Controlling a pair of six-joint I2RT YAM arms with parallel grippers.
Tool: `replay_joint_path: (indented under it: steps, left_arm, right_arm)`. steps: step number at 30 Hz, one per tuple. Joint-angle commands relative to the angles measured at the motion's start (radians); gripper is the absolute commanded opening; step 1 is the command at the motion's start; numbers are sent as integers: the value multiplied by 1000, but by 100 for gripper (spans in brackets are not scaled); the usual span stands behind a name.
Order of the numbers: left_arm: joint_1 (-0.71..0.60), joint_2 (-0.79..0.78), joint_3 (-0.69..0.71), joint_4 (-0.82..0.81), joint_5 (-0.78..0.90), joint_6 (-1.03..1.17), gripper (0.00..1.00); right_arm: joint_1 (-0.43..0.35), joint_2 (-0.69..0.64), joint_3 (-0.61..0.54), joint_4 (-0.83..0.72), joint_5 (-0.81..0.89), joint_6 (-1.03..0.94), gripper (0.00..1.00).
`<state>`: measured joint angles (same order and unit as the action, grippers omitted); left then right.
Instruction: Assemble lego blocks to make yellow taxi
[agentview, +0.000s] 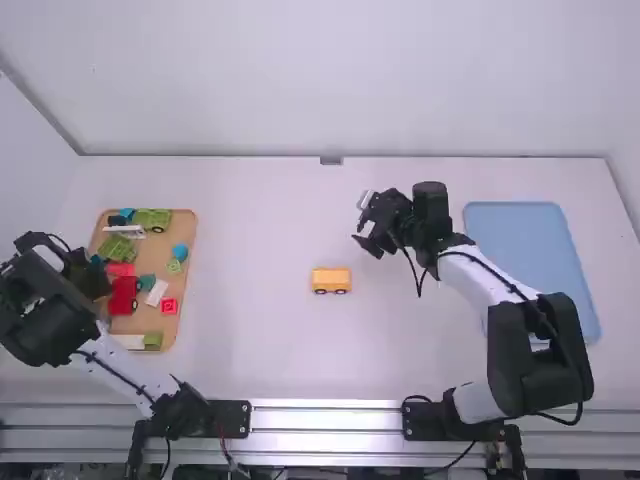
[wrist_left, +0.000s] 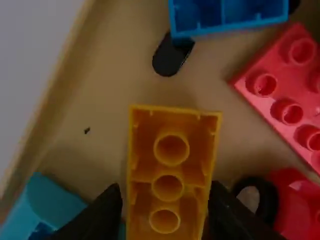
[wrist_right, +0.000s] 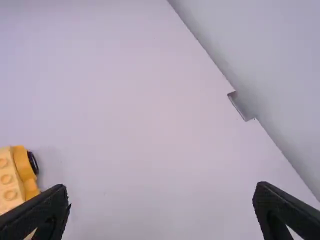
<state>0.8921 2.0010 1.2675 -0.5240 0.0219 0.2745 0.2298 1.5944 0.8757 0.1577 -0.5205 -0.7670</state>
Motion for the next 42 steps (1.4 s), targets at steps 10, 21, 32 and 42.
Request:
replay_joint_path:
  steps: [10,21,32,42]
  left_arm:
    - [6,13,14,15,40,-20,23]
    - [-51,-86,220,-203,120,-16,17]
    - [-331,-422,140,-138,179,13,15]
    - [-674,-496,-27,9,598,176,10]
  right_arm:
    - [2,19,8,-4,-9,0,98]
    - [-8,19,18,107,-61,108,98]
    - [-6,71,167,101,-231,183,98]
    - [-6,321,449,100,-646,320,98]
